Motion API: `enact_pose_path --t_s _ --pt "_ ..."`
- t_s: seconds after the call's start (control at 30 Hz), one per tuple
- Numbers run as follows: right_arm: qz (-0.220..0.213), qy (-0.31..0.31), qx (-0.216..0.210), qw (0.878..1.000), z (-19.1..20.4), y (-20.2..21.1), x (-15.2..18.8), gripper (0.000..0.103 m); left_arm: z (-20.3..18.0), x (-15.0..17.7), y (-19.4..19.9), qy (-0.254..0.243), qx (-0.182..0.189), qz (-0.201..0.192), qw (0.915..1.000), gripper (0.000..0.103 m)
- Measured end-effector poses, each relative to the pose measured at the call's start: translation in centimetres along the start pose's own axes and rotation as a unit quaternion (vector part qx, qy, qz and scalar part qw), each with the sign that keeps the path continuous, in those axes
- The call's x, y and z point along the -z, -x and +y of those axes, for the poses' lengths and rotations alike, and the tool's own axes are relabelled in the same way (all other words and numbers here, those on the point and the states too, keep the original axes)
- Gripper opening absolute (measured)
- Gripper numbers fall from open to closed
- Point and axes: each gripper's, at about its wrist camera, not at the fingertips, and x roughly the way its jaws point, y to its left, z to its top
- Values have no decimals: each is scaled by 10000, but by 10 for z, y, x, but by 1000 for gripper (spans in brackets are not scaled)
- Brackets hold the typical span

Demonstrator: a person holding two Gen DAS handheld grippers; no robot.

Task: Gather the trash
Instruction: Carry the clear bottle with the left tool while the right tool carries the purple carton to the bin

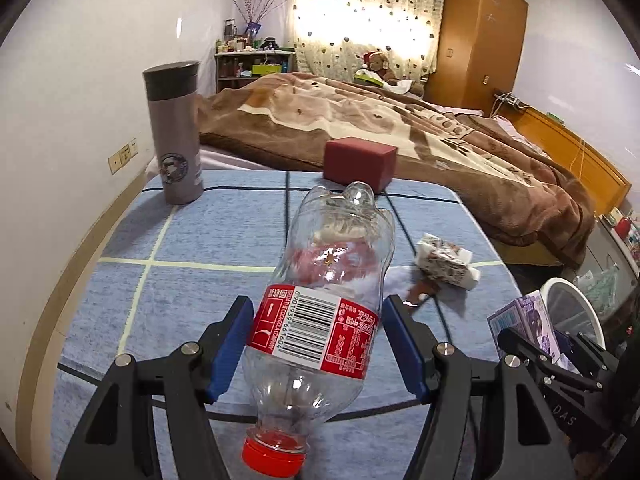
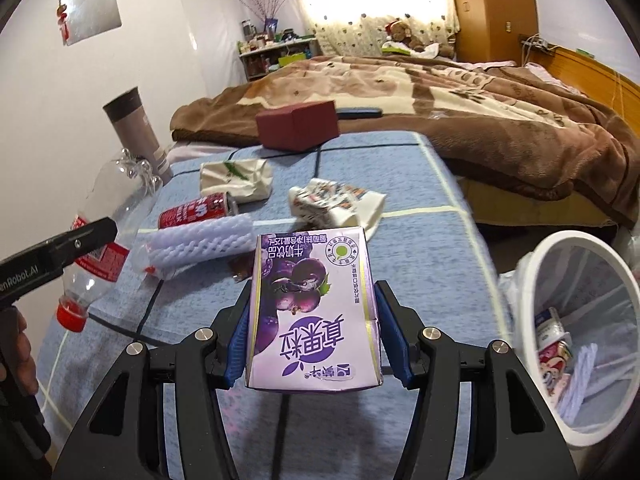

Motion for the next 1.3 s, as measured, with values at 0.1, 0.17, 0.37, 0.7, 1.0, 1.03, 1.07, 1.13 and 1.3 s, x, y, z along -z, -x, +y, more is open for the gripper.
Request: enact_pose_path --t_s 0.1,0.17,0.37,0.7,1.0,1.03,1.07,1.13,1.3 --pt "-65 -82 42 9999 -11 8 1 57 -16 2 3 -94 106 -6 9999 69" --pt "-115 -126 98 9998 -18 13 1 58 -28 3 3 -169 169 1 9997 69" --pt "-271 -257 229 9990 -38 26 1 57 -64 6 7 -345 404 -42 9986 69" --pt "-522 -583 643 9949 -91 53 3 58 -138 9 -1 -620 1022 47 9928 69" --pt "-630 -894 958 9894 -132 65 6 58 -206 12 -8 -980 1407 170 9850 69" --pt "-630 -933 989 9887 -136 65 7 58 -213 13 -8 -1014 1459 176 9839 69" --pt "-628 -992 1015 9879 -142 66 7 58 -220 13 -8 -1060 1501 176 9828 69" --pt "-627 -1068 1065 9866 -151 67 9 58 -234 15 -10 -1127 1566 210 9810 69" --pt "-575 -1185 1250 9834 -171 71 14 58 -264 19 -18 -1240 1778 358 9756 69"
